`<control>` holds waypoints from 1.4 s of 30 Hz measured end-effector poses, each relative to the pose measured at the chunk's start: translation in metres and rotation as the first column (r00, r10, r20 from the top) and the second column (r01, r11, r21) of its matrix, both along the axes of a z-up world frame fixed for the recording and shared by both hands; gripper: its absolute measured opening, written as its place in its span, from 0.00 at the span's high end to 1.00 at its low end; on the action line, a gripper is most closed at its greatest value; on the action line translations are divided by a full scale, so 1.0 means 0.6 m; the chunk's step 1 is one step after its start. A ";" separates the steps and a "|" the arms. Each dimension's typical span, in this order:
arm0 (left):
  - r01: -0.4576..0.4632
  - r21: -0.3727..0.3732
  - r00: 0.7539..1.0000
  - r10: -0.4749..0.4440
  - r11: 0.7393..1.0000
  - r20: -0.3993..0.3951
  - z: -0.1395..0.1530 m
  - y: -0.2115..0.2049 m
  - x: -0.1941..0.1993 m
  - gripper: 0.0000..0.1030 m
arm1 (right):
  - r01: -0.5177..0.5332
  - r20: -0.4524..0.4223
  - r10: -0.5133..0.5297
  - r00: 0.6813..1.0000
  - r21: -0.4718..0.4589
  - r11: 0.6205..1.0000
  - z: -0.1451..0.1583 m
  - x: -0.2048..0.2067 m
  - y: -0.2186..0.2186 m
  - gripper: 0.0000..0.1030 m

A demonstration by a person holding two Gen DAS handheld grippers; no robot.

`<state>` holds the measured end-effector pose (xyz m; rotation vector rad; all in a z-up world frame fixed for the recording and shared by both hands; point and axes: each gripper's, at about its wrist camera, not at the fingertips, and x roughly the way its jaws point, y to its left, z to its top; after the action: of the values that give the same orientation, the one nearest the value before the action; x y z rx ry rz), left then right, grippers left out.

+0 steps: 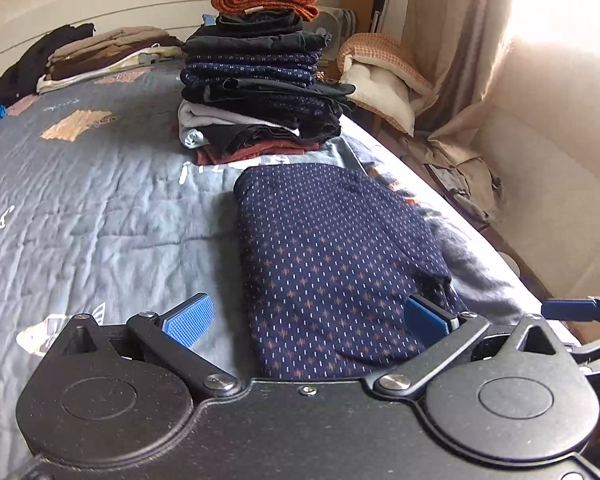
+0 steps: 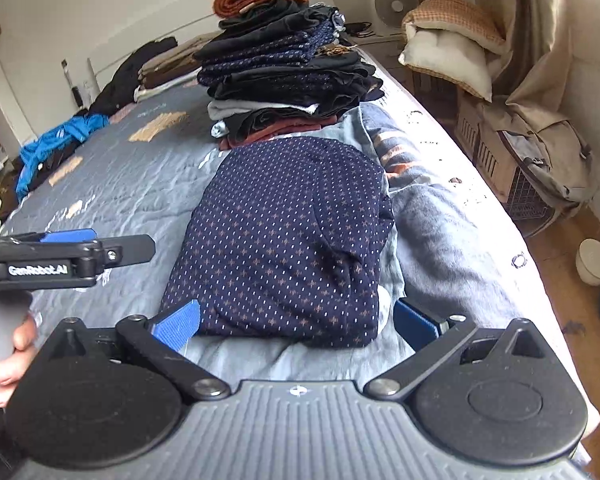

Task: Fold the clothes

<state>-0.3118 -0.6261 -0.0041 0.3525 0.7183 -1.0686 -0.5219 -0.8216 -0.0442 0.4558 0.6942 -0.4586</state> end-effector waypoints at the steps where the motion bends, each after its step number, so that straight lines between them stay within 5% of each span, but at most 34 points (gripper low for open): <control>1: 0.001 0.011 1.000 -0.001 1.000 0.009 0.004 0.005 -0.004 0.00 | -0.002 -0.006 0.002 1.000 -0.005 1.000 0.004 -0.003 0.006 0.00; 20: 0.006 0.110 0.999 -0.010 0.994 0.037 0.077 0.025 -0.042 0.00 | -0.047 -0.072 0.043 0.996 -0.055 0.997 0.099 -0.006 0.025 0.00; 42: 0.036 0.167 0.999 -0.035 0.985 -0.006 0.069 -0.019 -0.041 0.00 | -0.056 -0.116 0.049 0.992 -0.062 0.996 0.103 0.013 -0.005 0.00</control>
<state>-0.3364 -0.6375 0.0375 0.5089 0.8097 -1.0453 -0.5139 -0.8246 0.0178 0.3511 0.7977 -0.4589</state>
